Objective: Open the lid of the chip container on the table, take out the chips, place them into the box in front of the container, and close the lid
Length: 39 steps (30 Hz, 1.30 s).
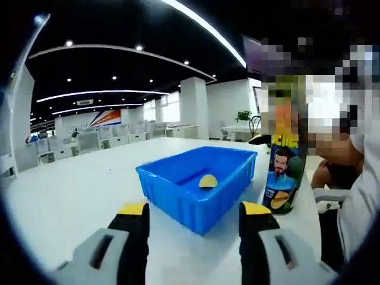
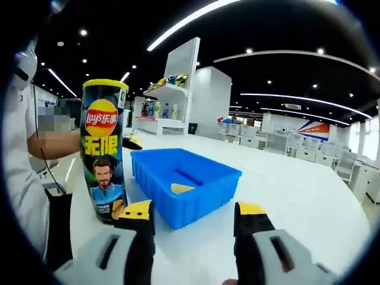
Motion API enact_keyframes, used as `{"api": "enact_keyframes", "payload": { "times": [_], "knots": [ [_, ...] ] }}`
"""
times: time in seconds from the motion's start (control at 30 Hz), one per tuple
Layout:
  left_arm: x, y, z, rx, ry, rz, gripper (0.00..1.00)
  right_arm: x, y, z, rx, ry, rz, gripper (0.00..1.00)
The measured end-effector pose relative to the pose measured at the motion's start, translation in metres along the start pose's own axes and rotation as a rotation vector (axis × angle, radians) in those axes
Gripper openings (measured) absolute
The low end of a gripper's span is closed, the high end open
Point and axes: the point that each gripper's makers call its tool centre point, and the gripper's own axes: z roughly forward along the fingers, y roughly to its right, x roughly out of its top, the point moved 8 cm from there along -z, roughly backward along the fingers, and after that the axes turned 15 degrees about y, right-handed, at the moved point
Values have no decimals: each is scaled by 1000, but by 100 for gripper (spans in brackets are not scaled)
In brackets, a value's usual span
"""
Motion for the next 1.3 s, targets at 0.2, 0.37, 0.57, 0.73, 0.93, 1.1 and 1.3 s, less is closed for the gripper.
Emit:
{"api": "enact_keyframes", "payload": {
  "times": [0.2,0.37,0.57,0.73,0.93,1.1,1.3],
  "knots": [
    [-9,7,17,-18,15,10,63,-11,-8,17,41,-24,19,53],
    [-14,8,24,-34,14,-2,63,-21,-14,31,61,-55,-5,52],
    [-10,6,30,-36,93,-45,62,-27,-18,44,58,-41,21,50],
    [-15,4,34,-28,84,-26,60,-35,-17,50,47,-43,33,50],
    [-18,4,34,-4,59,-12,51,-40,-16,50,35,-52,65,42],
    [-17,3,33,0,58,-16,42,-39,-10,47,17,-57,58,37],
    [-17,4,35,21,45,2,39,-38,-9,49,16,-74,37,35]
  ]
}}
